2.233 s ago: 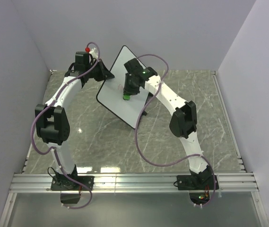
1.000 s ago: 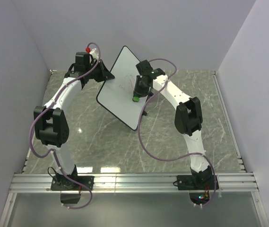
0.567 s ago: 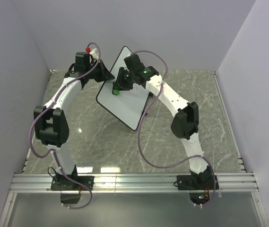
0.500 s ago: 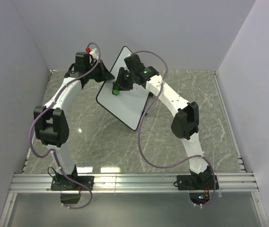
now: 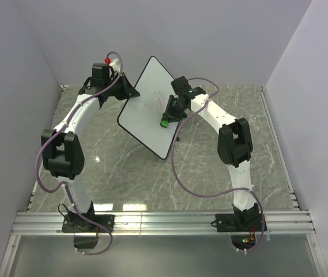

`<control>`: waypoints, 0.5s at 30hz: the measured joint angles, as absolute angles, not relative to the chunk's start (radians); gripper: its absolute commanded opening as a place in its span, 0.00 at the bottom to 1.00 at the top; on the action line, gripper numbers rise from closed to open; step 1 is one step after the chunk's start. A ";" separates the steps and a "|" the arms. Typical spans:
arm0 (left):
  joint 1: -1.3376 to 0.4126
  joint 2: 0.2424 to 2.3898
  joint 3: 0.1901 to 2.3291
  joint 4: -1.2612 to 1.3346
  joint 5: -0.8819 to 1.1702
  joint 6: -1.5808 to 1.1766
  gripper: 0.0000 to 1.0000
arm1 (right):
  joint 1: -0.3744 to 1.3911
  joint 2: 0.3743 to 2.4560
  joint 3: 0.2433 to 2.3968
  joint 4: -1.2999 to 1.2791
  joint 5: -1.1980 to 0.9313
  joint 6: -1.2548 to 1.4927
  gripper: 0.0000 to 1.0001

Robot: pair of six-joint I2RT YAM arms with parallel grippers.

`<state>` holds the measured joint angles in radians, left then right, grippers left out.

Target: Erase the whiteboard

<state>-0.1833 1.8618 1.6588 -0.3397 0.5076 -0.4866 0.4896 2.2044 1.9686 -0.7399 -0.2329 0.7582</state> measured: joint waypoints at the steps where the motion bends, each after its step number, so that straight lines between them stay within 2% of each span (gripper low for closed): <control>1: -0.183 1.862 1.660 -0.342 0.508 -0.487 0.00 | 0.488 2.209 1.973 -0.752 -0.223 0.755 0.00; 7: -0.185 1.862 1.666 -0.350 0.508 -0.487 0.00 | 0.513 2.251 2.127 -0.804 -0.224 0.741 0.00; 15: -0.186 1.846 1.646 -0.342 0.514 -0.491 0.00 | 0.559 2.317 2.360 -0.656 -0.348 0.825 0.00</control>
<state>-0.1860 1.8462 1.6459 -0.3424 0.5140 -0.4908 0.5591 2.3165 2.3600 -0.6563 -0.3477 0.8249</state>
